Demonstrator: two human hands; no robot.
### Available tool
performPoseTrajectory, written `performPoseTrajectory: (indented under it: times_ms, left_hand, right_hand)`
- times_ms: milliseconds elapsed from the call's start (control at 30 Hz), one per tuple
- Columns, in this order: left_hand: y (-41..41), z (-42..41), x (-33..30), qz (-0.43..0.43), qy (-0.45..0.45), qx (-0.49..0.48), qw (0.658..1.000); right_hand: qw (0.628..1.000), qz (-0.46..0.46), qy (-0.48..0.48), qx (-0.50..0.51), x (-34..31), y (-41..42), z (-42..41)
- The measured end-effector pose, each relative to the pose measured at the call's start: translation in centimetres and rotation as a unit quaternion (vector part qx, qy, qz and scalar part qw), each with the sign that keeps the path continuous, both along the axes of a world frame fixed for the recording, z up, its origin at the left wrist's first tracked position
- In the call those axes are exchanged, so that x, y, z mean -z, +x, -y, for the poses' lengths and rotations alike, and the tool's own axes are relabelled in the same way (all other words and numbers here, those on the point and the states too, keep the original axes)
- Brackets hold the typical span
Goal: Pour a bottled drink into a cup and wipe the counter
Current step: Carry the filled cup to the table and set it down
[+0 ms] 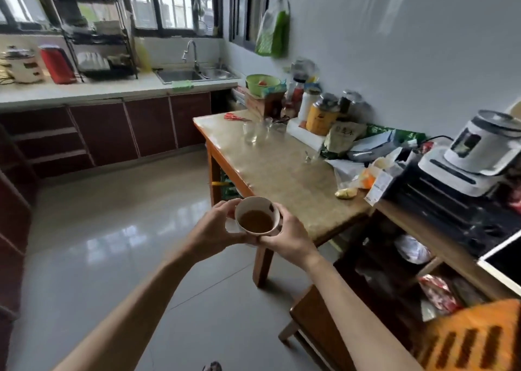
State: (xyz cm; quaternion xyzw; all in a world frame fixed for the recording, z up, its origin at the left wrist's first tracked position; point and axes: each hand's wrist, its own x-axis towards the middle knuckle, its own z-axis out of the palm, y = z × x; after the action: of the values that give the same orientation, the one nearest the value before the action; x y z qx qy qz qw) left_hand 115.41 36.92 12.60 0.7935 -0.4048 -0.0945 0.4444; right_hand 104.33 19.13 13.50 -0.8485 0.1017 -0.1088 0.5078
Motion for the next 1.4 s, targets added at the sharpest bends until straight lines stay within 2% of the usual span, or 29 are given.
performPoseTrajectory:
  times_ms: [333,567,800,1000,1400]
  left_hand:
    - [12.3,14.7,1.2,-0.025,0.007,0.103,0.994]
    - [17.0,23.5,3.5,-0.021,0.037,0.141,0.989]
    - [20.8,31.3,8.1,-0.050,0.073,0.114,0.990]
    - [22.9,36.0,12.3,-0.075,0.139,0.081,0.984]
    - [22.5,38.9,18.7,-0.110,0.231,0.040,0.966]
  right_hand:
    - [0.990,-0.044,-0.007,0.136,0.5,8.3,11.5]
    - [0.976,-0.097,0.015,0.196,3.4,12.3,19.2]
    - [0.970,-0.168,0.017,0.174,7.5,17.2,27.6]
    - [0.965,-0.222,-0.003,0.138,11.4,20.3,32.6]
    - [0.946,-0.313,-0.028,0.074,18.1,22.2,35.2]
